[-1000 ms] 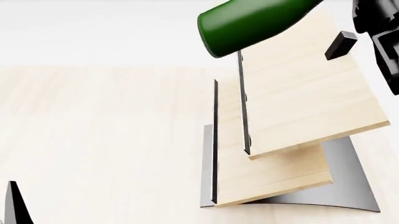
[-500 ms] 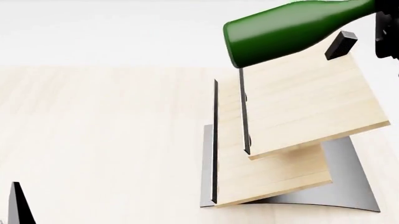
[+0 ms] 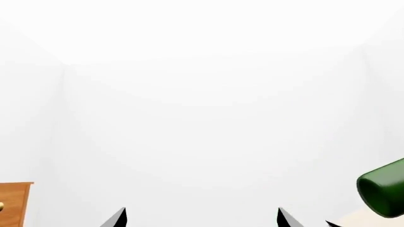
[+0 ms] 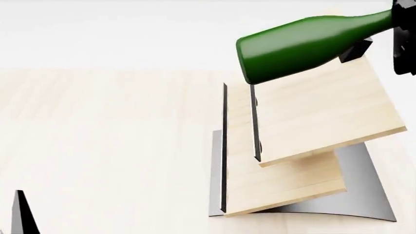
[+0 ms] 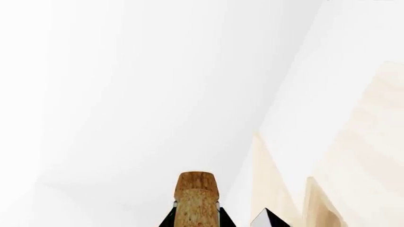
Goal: Put the wine bottle on the wine rack.
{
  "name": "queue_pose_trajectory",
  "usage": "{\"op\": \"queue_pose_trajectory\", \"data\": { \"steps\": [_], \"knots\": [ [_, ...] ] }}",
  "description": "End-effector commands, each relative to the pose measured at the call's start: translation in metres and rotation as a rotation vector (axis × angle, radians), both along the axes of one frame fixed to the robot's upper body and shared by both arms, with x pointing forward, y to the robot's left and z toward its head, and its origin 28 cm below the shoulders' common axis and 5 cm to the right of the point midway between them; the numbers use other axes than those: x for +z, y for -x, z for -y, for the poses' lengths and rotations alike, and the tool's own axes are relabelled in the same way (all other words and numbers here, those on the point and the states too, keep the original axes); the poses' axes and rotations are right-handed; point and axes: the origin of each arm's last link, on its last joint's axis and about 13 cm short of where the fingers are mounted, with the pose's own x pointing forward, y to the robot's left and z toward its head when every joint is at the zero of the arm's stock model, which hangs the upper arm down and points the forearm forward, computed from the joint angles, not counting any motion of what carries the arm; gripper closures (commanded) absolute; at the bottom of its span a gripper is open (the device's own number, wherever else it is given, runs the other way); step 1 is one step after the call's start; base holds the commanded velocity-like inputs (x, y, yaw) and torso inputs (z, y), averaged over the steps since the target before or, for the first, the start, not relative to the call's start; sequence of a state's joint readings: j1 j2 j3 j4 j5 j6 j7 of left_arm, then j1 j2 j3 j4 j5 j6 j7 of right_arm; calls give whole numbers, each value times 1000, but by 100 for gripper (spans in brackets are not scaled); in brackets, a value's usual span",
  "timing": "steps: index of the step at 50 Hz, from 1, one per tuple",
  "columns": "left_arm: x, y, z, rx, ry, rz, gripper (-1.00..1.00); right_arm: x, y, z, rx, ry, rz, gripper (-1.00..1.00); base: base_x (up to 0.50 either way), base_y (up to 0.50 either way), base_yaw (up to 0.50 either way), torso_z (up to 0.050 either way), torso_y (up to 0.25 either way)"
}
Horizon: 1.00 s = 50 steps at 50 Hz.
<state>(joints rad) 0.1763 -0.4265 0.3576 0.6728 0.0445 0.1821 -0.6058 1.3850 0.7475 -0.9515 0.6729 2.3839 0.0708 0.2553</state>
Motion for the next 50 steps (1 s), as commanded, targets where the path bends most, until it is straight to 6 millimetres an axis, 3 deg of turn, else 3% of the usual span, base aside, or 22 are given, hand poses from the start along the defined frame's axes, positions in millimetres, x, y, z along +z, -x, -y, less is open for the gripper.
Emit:
{"op": "queue_pose_trajectory", "data": {
  "steps": [1,18,27,50],
  "knots": [
    [-1,-1,0,-2,-2,-3,-100,4,2,6,-17,2,38,100,0,0,0,0,10],
    [-2,-1,1,-6,-5,-8,-100,-5,3,9,-21,3,33,100,0,0,0,0,1],
    [-3,-2,3,-10,-6,-11,-100,-19,-8,18,-23,8,26,100,0,0,0,0,1],
    [-3,-2,3,-11,-8,-12,-100,-27,-8,16,-14,7,16,100,0,0,0,0,0]
  ]
}}
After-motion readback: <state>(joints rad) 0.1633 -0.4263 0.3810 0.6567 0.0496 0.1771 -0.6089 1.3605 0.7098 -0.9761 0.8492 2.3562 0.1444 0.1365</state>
